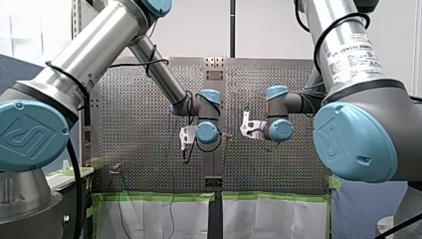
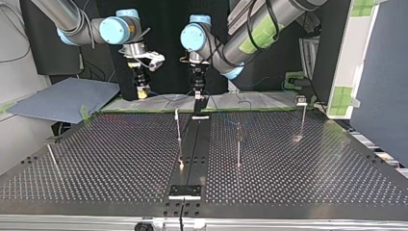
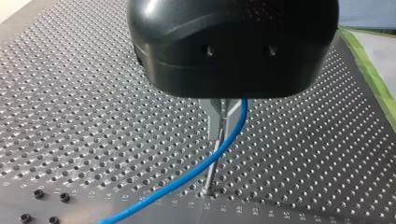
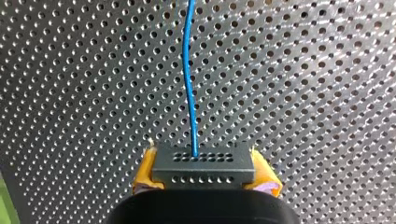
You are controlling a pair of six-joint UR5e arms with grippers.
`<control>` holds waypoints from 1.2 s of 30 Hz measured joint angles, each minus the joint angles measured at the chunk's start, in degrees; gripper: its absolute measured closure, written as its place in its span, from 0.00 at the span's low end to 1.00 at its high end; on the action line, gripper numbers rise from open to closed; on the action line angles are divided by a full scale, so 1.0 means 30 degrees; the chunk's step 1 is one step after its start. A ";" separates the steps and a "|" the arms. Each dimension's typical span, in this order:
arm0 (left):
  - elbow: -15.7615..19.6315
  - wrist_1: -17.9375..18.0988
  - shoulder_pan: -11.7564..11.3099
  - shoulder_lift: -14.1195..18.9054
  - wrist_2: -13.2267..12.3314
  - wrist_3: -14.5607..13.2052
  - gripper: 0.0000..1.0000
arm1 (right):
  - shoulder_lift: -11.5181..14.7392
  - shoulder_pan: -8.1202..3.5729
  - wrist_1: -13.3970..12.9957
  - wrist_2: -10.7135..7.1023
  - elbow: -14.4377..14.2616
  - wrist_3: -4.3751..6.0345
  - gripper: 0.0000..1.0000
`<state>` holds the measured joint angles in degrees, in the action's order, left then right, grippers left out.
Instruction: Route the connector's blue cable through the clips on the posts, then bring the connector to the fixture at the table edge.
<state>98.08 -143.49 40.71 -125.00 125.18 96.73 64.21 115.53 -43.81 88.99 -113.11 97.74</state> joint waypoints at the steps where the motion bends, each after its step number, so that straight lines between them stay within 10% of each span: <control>1: -0.0010 0.0004 0.0001 -0.0001 0.0013 -0.0004 1.00 | -0.0006 -0.0032 0.0025 0.0004 -0.0016 -0.0002 1.00; 36: -0.0960 -0.0209 0.0009 -0.0960 0.0237 0.0739 1.00 | -0.1457 -0.0670 -0.0958 -0.0298 -0.0268 -0.0409 1.00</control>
<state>95.20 -144.12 40.74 -127.88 125.89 98.94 59.83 113.52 -46.68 88.09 -113.91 96.51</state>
